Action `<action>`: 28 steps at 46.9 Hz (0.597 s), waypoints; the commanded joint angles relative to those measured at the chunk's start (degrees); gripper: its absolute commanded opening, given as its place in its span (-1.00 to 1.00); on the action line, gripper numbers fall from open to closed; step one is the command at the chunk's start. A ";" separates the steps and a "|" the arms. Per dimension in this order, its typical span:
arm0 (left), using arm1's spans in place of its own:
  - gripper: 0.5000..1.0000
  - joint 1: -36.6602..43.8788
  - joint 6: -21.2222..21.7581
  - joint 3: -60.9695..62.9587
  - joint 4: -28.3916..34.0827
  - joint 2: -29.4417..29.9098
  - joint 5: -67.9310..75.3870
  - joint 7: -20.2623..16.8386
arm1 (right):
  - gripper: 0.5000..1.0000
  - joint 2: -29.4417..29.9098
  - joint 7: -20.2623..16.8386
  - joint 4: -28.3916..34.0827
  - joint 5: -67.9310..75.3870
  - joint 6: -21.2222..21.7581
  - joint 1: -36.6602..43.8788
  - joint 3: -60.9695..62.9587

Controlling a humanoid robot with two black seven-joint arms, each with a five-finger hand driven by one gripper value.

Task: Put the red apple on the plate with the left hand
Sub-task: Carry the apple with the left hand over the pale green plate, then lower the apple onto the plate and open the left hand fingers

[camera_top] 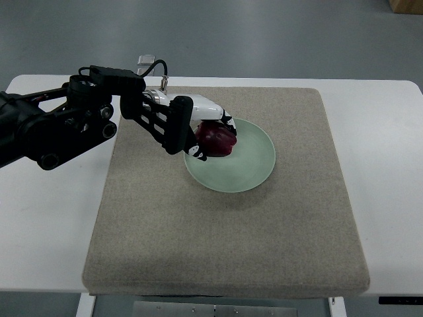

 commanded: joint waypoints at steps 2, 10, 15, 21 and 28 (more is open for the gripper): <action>-1.00 0.28 0.09 0.00 0.39 -0.92 0.10 0.23 | 0.86 0.00 0.00 0.00 0.01 0.00 0.00 0.00; -1.00 0.63 0.35 -0.09 2.41 -3.29 0.10 0.50 | 0.86 0.00 0.00 0.00 0.01 0.00 0.00 0.00; -1.00 0.37 0.88 -0.09 2.41 -3.56 0.01 0.50 | 0.86 0.00 0.00 0.00 0.01 0.00 0.00 -0.09; -1.00 0.37 1.15 0.17 2.58 -3.64 0.01 0.50 | 0.86 0.00 0.00 0.00 0.01 0.00 0.00 0.00; -0.99 0.46 1.15 0.79 3.90 -3.73 0.01 0.50 | 0.86 0.00 0.00 0.00 0.01 0.00 0.00 -0.09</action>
